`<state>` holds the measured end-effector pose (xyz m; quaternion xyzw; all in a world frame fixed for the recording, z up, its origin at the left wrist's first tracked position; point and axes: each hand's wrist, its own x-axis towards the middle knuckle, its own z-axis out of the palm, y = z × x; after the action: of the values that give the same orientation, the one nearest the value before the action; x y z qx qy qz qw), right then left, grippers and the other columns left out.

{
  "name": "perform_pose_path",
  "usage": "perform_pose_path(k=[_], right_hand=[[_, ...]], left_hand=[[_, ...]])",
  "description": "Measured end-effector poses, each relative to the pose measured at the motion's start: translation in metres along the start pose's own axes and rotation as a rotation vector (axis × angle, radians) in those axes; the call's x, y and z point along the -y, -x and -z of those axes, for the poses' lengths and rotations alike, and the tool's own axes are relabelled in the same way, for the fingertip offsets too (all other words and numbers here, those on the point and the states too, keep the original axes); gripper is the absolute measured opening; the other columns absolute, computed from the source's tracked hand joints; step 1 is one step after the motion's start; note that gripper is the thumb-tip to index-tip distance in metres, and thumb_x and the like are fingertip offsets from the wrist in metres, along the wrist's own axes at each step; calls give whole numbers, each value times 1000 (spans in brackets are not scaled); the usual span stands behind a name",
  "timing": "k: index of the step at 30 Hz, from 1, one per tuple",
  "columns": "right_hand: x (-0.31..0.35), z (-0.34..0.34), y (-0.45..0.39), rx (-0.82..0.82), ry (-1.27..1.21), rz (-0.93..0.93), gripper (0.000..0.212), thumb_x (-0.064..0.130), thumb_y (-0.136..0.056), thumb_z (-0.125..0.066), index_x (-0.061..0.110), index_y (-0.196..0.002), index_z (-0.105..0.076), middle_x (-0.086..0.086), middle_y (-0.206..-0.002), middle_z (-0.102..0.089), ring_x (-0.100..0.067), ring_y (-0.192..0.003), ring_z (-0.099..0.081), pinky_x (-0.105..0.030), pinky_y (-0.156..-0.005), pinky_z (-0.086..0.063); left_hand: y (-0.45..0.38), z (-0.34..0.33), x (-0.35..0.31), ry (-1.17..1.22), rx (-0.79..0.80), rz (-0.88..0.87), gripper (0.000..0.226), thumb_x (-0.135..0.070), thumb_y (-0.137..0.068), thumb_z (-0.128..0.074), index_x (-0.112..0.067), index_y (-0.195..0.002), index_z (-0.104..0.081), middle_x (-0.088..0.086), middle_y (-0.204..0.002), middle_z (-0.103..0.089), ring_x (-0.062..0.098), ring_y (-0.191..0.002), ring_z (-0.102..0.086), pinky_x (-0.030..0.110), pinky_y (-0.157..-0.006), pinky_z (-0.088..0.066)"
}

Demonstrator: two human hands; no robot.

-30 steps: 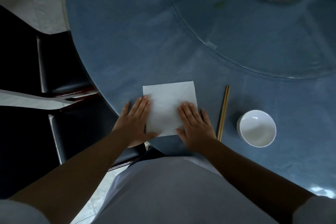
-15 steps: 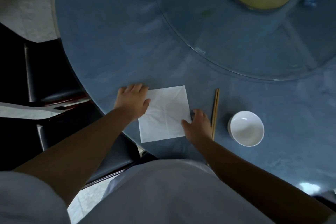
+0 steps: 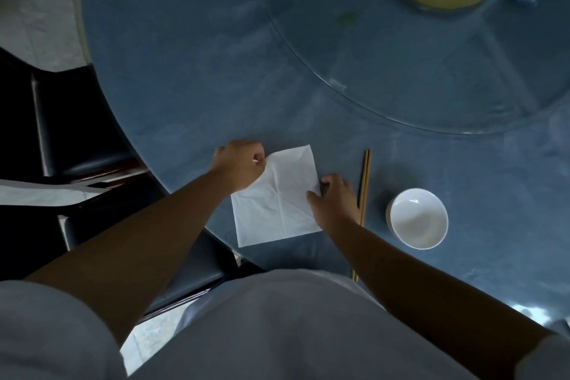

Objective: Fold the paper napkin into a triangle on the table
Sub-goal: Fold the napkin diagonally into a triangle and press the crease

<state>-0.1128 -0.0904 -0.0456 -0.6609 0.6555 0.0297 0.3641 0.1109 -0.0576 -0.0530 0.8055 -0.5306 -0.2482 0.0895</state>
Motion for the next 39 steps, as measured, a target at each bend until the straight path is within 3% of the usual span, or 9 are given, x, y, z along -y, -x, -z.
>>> perform_pose_path(k=[4, 15, 21, 25, 27, 29, 33, 36, 39], right_hand=[[10, -1, -9, -17, 29, 43, 50, 43, -78, -66, 24, -122, -51, -3, -128, -47, -26, -118, -40, -39, -96, -37], [56, 7, -56, 106, 182, 139, 33, 43, -74, -65, 30, -104, -63, -4, -127, -48, -29, -119, -40, -42, -94, -35], [56, -2, -49, 74, 257, 191, 13, 38, -73, -61, 31, -84, -62, -3, -114, -52, -27, -107, -45, -38, -82, -37], [57, -6, -43, 41, 222, 202, 17, 34, -76, -62, 28, -92, -62, -3, -114, -53, -26, -106, -45, -39, -85, -40], [54, -4, -37, -19, 251, 296, 29, 37, -76, -65, 26, -102, -58, -3, -115, -53, -26, -107, -46, -41, -87, -40], [46, -5, -27, -98, 420, 543, 38, 40, -75, -67, 25, -109, -58, -3, -114, -54, -28, -106, -49, -42, -87, -42], [27, -13, -6, -18, 652, 1037, 35, 41, -75, -62, 22, -105, -60, -3, -108, -59, -29, -98, -55, -41, -81, -43], [21, -19, 2, 37, 697, 1140, 31, 39, -77, -63, 21, -102, -61, -2, -105, -60, -26, -94, -56, -39, -78, -44], [23, -22, 8, 39, 713, 1099, 25, 37, -81, -58, 21, -100, -62, -1, -103, -60, -25, -93, -56, -39, -77, -42]], left_hand=[[-3, 9, 7, 192, 56, 72, 11, -32, -85, -60, -27, -76, -58, -11, -64, -57, 18, -67, -60, 24, -57, -42], [19, 25, 56, 357, -165, 417, 8, -31, -86, -53, -27, -81, -56, -10, -69, -58, 4, -60, -51, 20, -46, -33], [39, 25, 79, 404, -156, 579, 9, -32, -87, -51, -25, -91, -55, -1, -87, -61, 16, -69, -55, 25, -57, -39], [49, 27, 81, 444, -125, 614, 30, -36, -83, -59, -24, -109, -50, 3, -100, -63, 20, -80, -58, 26, -68, -41], [62, 27, 82, 322, -214, 464, 41, -31, -84, -62, -20, -120, -49, 7, -109, -64, 26, -94, -58, 31, -80, -43], [82, 23, 79, 86, -295, 127, 48, -26, -82, -66, -15, -125, -50, 13, -119, -61, 33, -106, -56, 42, -87, -46], [121, 1, 65, -181, -111, -315, 56, -41, -76, -65, -18, -126, -54, 9, -125, -59, 32, -117, -54, 44, -93, -44], [138, -19, 55, -324, 6, -445, 63, -55, -79, -59, -19, -130, -48, 6, -132, -52, 28, -123, -46, 44, -97, -42], [142, -31, 48, -339, -3, -450, 62, -53, -77, -58, -19, -129, -49, 4, -133, -49, 27, -123, -43, 44, -96, -40]])
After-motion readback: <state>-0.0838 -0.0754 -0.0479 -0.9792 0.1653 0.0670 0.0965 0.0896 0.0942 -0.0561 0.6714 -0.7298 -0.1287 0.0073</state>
